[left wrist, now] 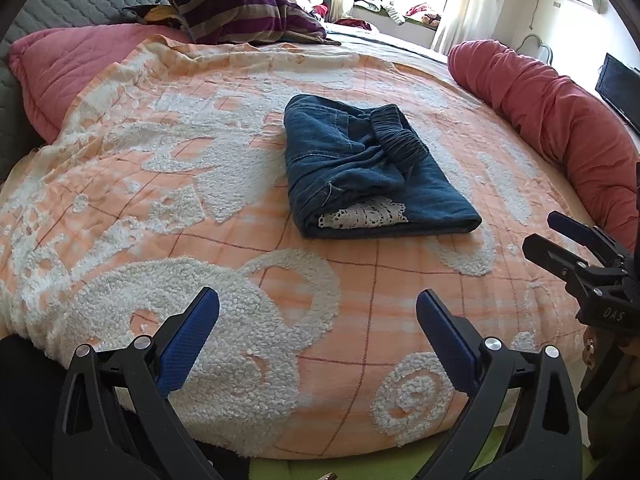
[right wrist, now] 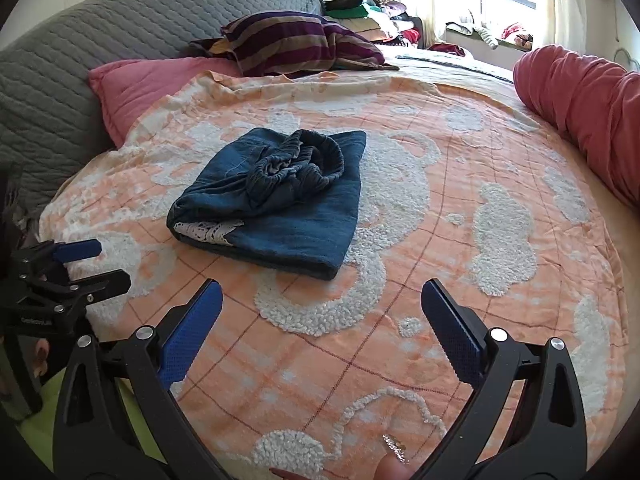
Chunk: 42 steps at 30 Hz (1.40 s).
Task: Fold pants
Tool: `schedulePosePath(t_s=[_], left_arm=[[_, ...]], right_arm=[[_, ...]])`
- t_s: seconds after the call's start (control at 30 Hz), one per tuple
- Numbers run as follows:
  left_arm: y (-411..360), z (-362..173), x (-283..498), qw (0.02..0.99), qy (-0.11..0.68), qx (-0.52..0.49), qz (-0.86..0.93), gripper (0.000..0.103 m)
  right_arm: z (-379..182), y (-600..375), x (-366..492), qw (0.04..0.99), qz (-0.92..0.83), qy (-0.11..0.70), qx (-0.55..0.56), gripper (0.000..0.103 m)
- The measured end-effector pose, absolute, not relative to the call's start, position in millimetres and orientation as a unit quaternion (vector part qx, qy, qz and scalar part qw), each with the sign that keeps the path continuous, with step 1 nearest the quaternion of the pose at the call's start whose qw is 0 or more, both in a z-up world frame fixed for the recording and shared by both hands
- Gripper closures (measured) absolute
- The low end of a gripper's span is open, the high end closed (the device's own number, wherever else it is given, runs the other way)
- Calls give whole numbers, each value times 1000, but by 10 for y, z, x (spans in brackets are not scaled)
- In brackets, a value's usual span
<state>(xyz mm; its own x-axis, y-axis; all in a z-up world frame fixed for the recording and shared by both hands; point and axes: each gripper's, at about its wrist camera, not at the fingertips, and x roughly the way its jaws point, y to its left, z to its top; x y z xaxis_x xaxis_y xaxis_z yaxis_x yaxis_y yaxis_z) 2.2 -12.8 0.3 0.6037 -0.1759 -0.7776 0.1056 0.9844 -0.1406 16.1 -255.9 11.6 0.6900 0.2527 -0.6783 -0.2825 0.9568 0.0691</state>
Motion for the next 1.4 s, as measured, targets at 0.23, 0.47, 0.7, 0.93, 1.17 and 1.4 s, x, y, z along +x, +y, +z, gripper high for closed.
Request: schedulePosePath(t_s=[0.23,0.47,0.7,0.93,1.17,1.4], left_arm=[[-124,3,25,895,438,-40,-78,5],[-91,14,26,896,435,-42,-75,5],[-75,38,36,897,434,-43,-72,5],[-61,29,55,896,436,-46,-70,5],[-72,23,51,897,434,-46,-74,5],[-69,30,48,898,430,-46,-78,5]], right_arm=[[93,-2573,185,917,149,371,-17,9],[79,-2584,196,915,148,374,-15,9],[76,-2585,219,913,146,380,-16,9],[41,-2578,225,911,146,385,-14,9],[33,-2572,224,911,150,383,-17,9],[42,-2573,226,912,147,383,-17,9]])
